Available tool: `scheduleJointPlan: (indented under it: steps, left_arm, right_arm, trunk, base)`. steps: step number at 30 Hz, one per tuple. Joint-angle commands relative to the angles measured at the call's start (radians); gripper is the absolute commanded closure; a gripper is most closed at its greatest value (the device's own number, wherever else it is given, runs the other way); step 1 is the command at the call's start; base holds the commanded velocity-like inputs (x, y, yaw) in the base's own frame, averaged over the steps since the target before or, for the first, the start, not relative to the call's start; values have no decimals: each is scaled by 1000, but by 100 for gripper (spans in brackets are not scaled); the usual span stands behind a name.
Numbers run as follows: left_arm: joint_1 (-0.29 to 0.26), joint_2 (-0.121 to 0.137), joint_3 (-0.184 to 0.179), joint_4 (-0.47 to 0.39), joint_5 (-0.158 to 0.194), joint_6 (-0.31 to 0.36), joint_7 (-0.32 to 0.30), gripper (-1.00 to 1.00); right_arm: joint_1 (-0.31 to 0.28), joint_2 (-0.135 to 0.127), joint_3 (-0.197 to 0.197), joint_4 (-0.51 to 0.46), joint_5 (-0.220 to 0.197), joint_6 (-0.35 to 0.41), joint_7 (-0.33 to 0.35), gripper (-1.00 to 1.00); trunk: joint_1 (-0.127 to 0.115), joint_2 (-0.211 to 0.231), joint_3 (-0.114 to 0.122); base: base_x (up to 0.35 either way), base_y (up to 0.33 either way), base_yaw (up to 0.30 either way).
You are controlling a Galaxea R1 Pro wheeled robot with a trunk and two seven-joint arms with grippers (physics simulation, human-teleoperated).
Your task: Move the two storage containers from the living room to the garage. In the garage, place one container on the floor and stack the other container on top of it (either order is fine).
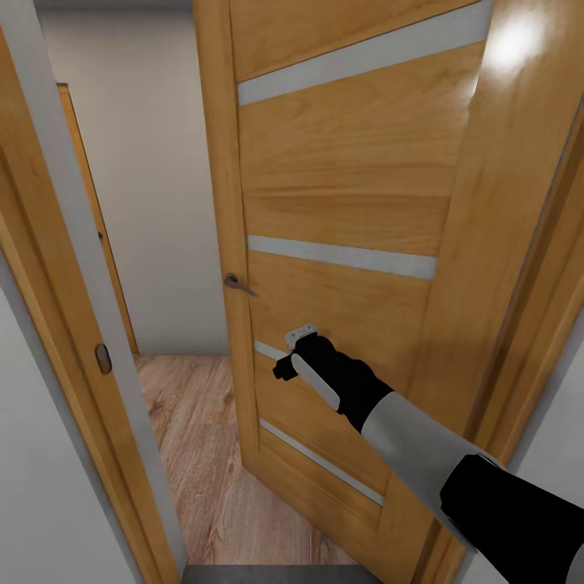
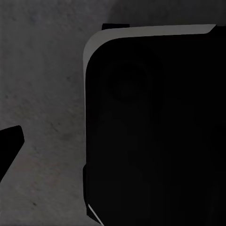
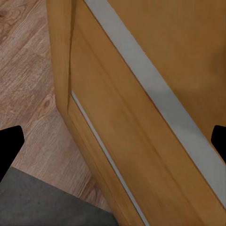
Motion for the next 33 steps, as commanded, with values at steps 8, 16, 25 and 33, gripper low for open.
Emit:
scheduleJointPlan:
  steps: [8,16,25,33]
  left_arm:
    - [0,0,1,0,1,-2,1,-100]
    - [0,-3,2,0,1,-2,6,-100]
    - [0,-2,1,0,1,-2,3,-100]
    - [0,-1,0,0,1,-3,-3,-100]
  right_arm:
    - [-2,0,2,0,-12,-1,-10,-100]
    - [-23,0,2,-16,-110,-3,-10,-100]
    - [-27,0,2,-18,-141,-4,-10,-100]
    - [-27,0,2,-75,-143,-1,-6,-100]
  trunk:
    - [0,-1,-1]
    - [0,-1,-1]
    - [0,-1,-1]
    - [0,-1,-1]
  base:
    - [0,0,0]
    - [0,0,0]
    - [21,0,0]
    - [252,0,0]
